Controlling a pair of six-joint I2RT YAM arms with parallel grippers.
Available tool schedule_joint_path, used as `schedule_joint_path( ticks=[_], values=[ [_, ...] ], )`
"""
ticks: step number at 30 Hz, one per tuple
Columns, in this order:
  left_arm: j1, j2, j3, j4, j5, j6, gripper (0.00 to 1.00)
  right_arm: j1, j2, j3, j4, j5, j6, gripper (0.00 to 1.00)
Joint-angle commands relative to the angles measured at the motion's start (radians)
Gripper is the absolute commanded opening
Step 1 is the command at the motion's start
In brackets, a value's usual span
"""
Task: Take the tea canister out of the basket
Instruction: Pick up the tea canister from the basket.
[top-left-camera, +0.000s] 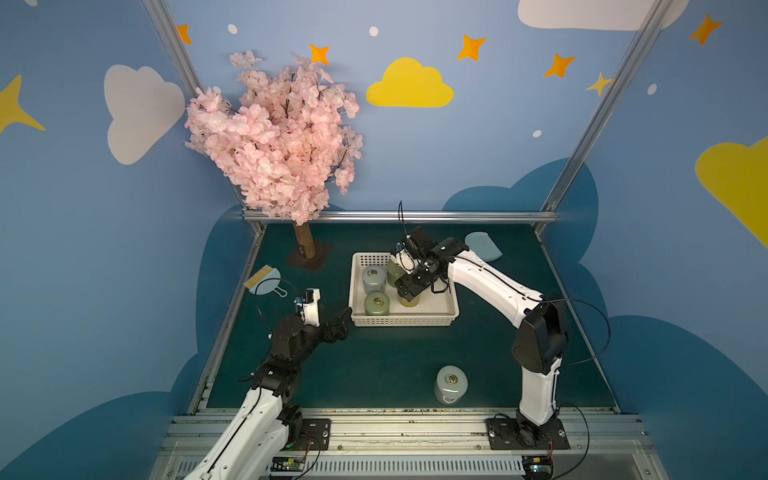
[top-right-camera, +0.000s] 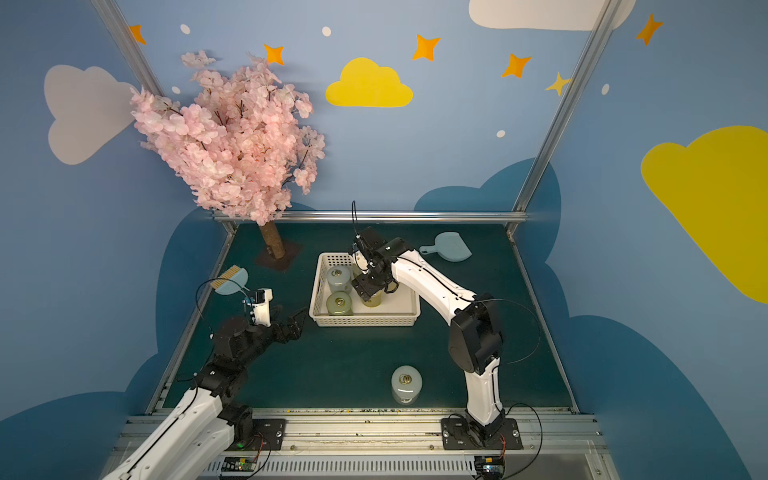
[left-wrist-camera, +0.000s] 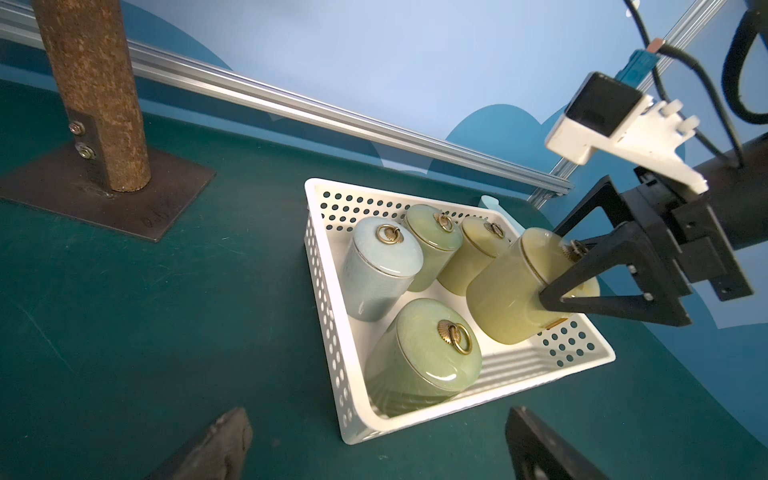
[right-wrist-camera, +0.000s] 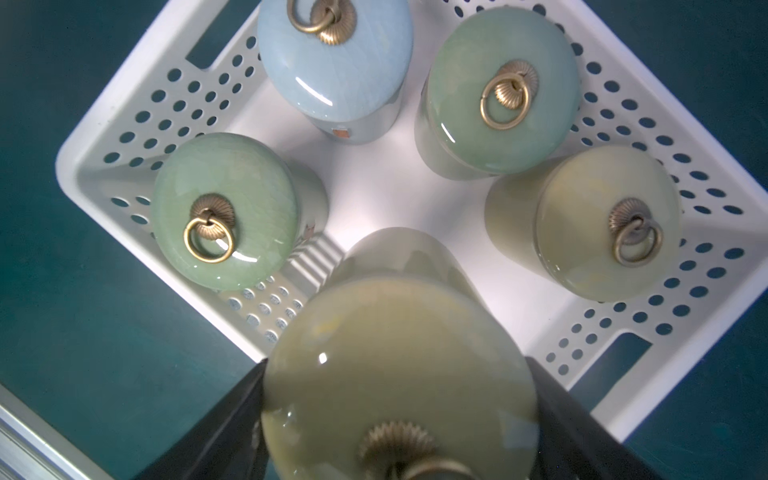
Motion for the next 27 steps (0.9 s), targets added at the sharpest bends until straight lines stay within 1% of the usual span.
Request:
schedule_joint_path(
  ticks=[1, 10, 15, 17, 27],
  values=[
    [-0.003, -0.008, -0.003, 0.01, 0.0, 0.014, 1.0, -0.002, -0.071, 0.05, -0.024, 0.014, 0.003, 0.51],
    [-0.003, -0.009, -0.001, 0.01, 0.002, 0.013, 1.0, 0.009, -0.123, 0.037, -0.047, 0.014, 0.021, 0.51],
    [-0.003, -0.01, -0.001, 0.01, 0.001, 0.013, 1.0, 0.011, -0.163, 0.006, -0.046, -0.04, 0.037, 0.51],
    [-0.003, -0.011, -0.003, 0.01, 0.002, 0.013, 1.0, 0.019, -0.183, -0.012, -0.046, -0.041, 0.05, 0.51],
    [-0.003, -0.022, -0.004, 0.007, 0.001, 0.011, 1.0, 0.1, -0.299, -0.139, -0.035, -0.001, 0.105, 0.51]
  ],
)
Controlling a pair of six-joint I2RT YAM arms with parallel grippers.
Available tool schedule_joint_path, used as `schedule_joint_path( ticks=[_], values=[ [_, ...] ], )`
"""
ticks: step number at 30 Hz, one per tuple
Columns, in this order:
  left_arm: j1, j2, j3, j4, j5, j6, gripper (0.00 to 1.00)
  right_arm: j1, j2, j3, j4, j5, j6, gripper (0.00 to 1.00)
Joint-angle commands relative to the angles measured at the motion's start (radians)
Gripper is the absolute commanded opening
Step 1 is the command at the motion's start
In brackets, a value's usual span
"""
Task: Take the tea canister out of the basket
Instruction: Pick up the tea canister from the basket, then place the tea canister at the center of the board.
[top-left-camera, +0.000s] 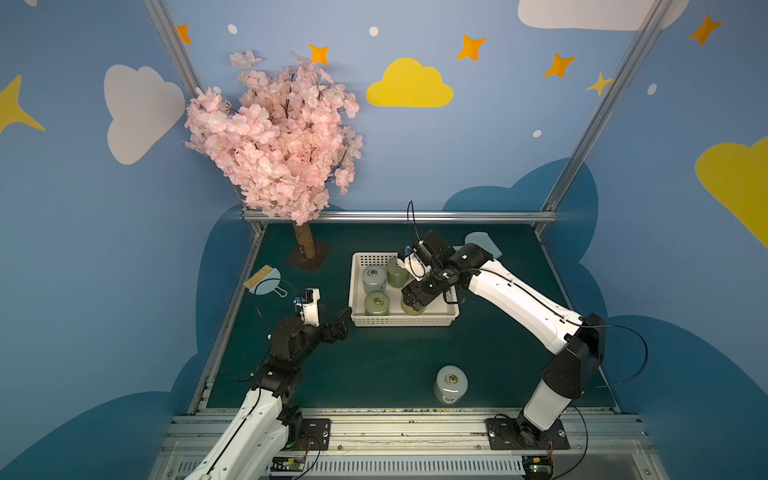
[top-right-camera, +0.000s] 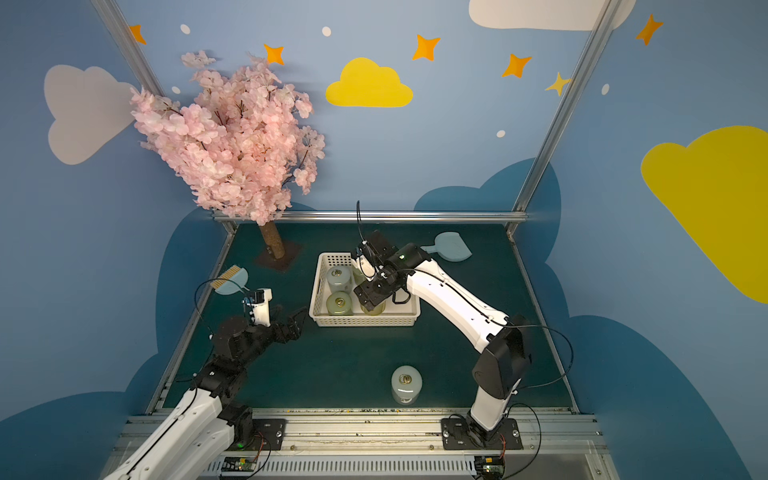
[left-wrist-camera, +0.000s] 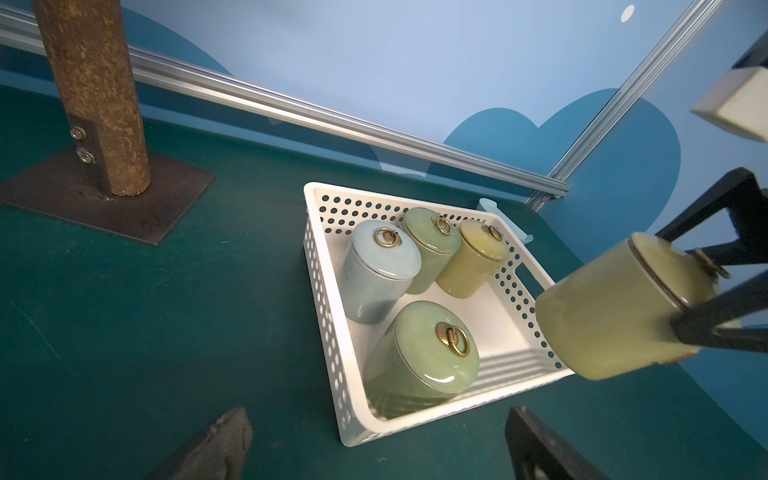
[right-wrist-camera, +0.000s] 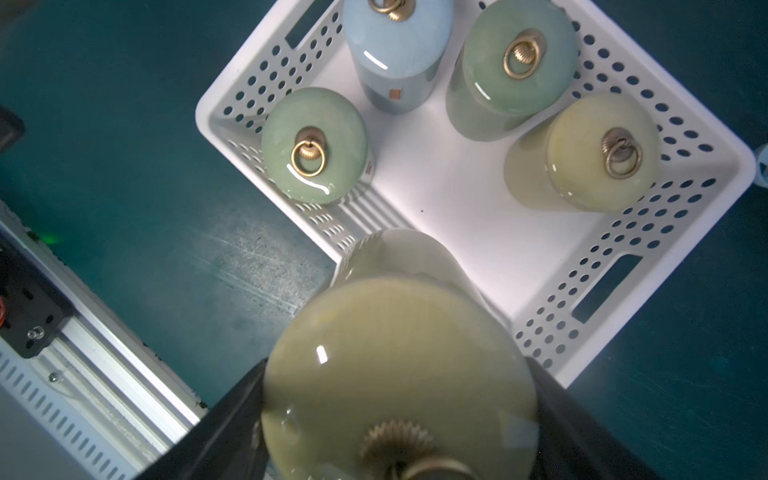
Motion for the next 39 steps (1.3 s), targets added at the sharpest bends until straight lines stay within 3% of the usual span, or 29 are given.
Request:
schedule_joint_path(
  ticks=[1, 26, 39],
  values=[
    [-0.003, -0.016, -0.004, 0.008, 0.003, 0.011, 1.0, 0.031, -0.078, -0.018, 0.027, 0.02, 0.039, 0.51],
    [-0.005, -0.026, -0.008, 0.009, -0.005, 0.013, 1.0, 0.286, -0.354, -0.446, 0.168, 0.036, 0.211, 0.48],
    [-0.006, -0.028, -0.008, 0.008, -0.003, 0.012, 1.0, 0.415, -0.401, -0.589, 0.247, 0.113, 0.297, 0.47]
  ],
)
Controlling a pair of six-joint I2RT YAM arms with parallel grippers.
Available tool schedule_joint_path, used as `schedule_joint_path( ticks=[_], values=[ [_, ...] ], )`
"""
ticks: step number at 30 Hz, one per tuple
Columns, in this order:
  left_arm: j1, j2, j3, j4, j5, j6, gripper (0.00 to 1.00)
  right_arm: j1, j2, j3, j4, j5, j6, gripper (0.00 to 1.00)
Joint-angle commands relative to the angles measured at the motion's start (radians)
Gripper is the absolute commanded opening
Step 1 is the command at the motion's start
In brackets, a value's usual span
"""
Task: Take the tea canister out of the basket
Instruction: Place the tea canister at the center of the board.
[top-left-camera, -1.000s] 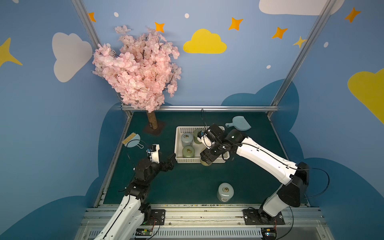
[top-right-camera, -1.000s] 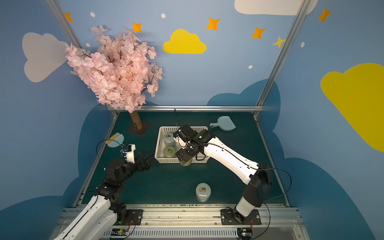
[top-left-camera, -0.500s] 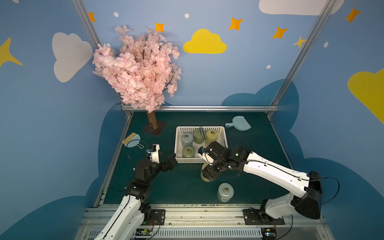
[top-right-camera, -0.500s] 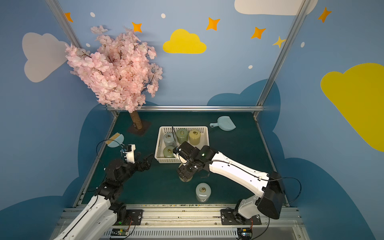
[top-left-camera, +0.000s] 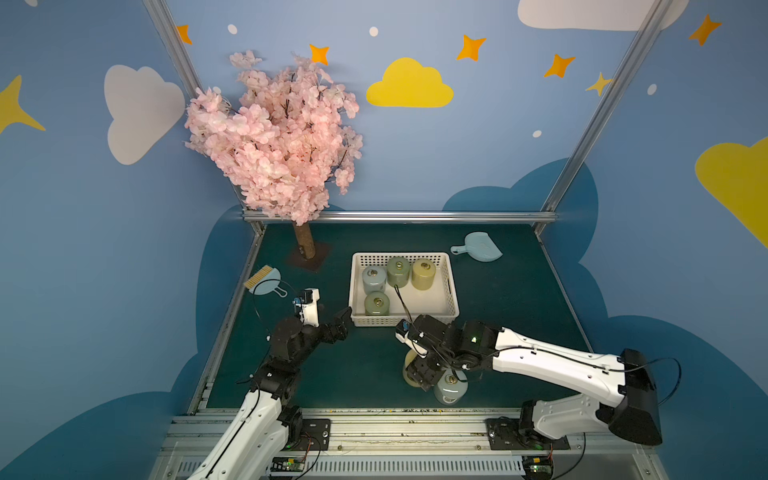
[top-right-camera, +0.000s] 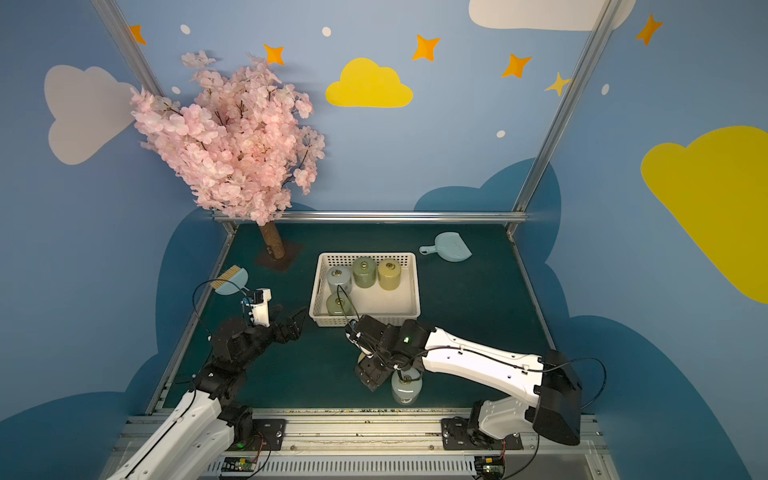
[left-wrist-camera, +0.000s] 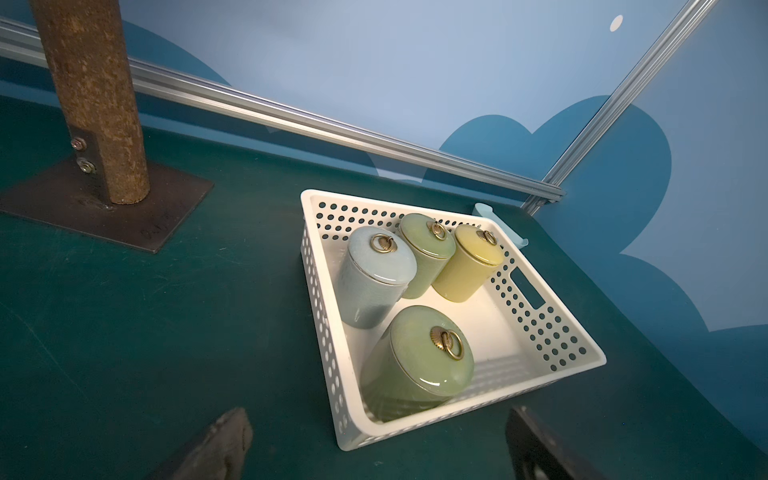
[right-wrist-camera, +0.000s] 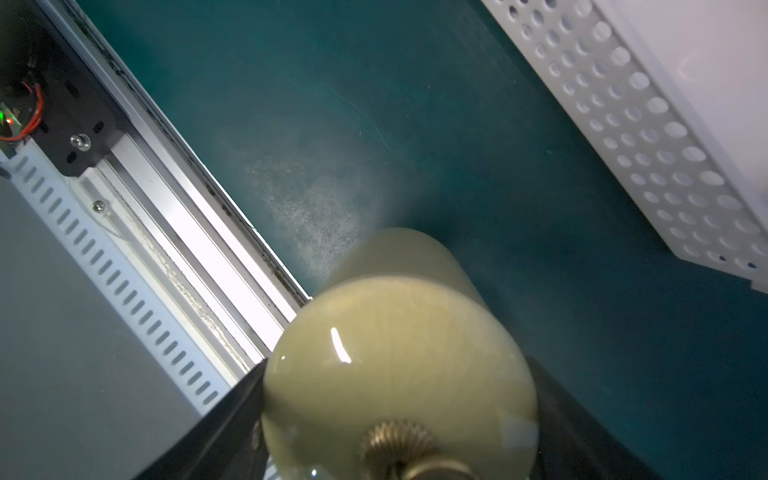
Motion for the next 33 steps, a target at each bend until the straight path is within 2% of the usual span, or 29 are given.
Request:
schedule_joint_path(
  ticks=[1, 14, 33],
  values=[
    [-0.002, -0.01, -0.008, 0.008, -0.002, 0.011, 1.0, 0.022, -0.043, -0.005, 0.076, 0.037, 0.04, 0.47],
    [-0.002, -0.012, -0.007, 0.006, -0.005, 0.015, 1.0, 0.097, 0.008, -0.066, 0.147, 0.062, 0.104, 0.47],
    [-0.003, -0.011, -0.007, 0.005, -0.006, 0.015, 1.0, 0.104, 0.082, -0.102, 0.183, 0.065, 0.105, 0.48]
  ],
)
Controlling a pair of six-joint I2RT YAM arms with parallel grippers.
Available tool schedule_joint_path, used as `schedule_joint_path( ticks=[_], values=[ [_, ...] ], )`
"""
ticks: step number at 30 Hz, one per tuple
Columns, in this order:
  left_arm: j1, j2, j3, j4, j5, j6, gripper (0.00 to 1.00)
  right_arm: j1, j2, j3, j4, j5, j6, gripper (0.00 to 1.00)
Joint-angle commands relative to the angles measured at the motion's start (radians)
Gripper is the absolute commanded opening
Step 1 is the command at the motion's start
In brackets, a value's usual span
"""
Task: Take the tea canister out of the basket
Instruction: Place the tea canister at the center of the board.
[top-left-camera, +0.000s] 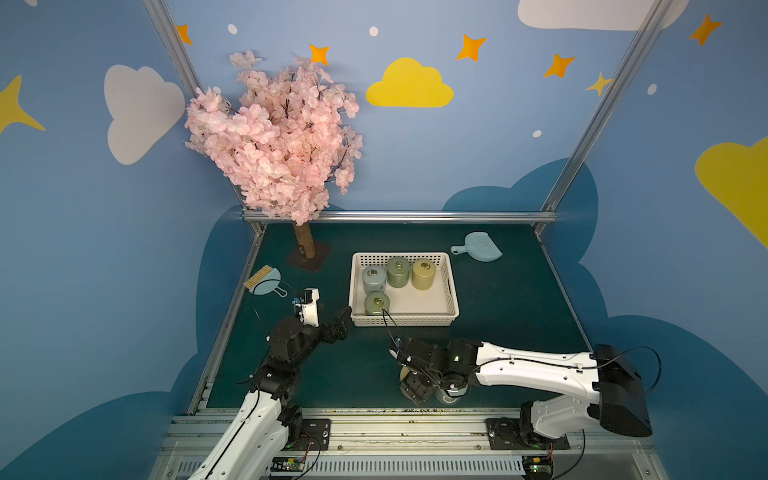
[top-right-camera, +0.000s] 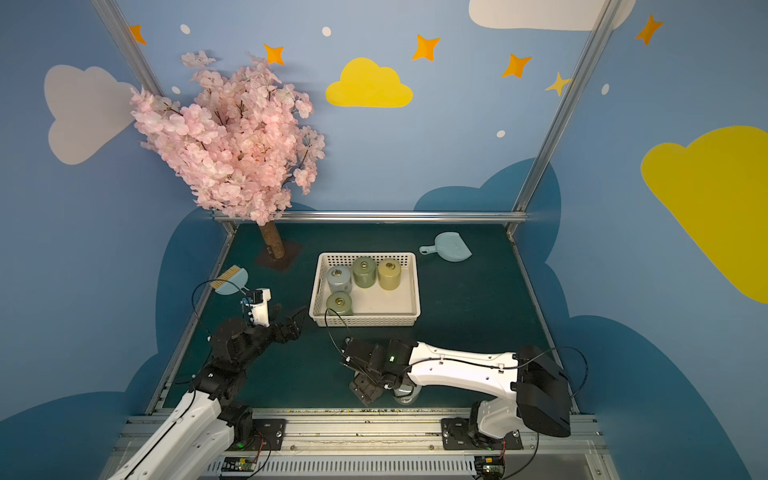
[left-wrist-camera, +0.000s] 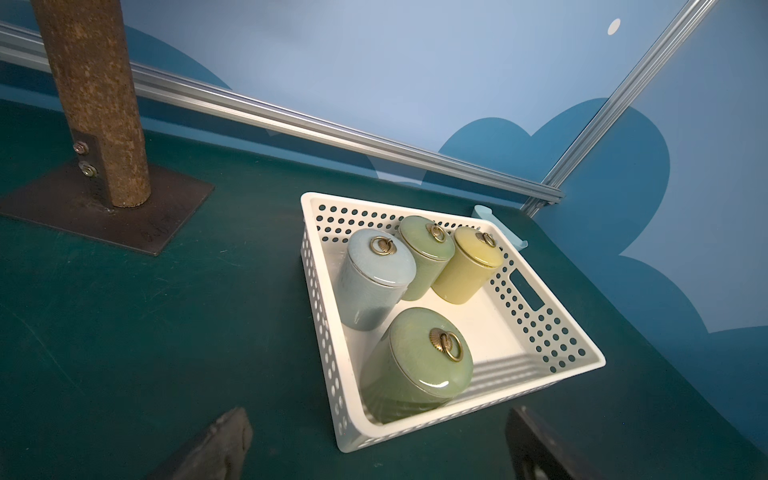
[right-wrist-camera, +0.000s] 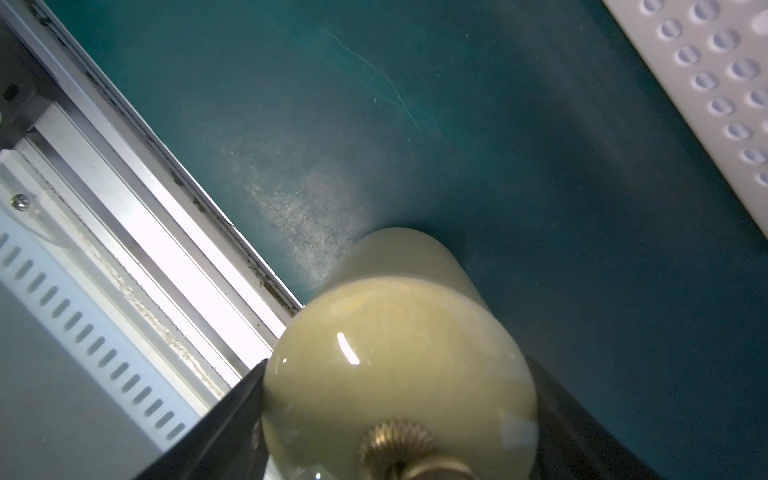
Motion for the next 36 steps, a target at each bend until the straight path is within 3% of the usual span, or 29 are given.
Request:
schedule_joint_path(
  ticks=[1, 9, 21, 30, 36],
  values=[
    [-0.003, -0.005, -0.008, 0.005, -0.003, 0.014, 1.0, 0.007, 0.004, 0.0, 0.049, 0.008, 0.011, 0.48],
    [-0.003, -0.007, -0.007, 0.006, 0.0, 0.015, 1.0, 0.008, 0.022, -0.011, 0.06, -0.006, 0.014, 0.53],
    [-0.006, -0.027, -0.001, 0.001, 0.0, 0.012, 1.0, 0.006, 0.036, 0.004, 0.026, 0.001, 0.021, 0.98],
    [-0.016, -0.021, 0.068, -0.078, -0.024, -0.001, 1.0, -0.021, -0.034, 0.058, -0.021, 0.018, -0.007, 0.98],
    [-0.042, 0.03, 0.157, -0.155, -0.02, -0.006, 1.0, -0.108, -0.138, 0.059, -0.031, -0.025, -0.045, 0.98]
  ],
)
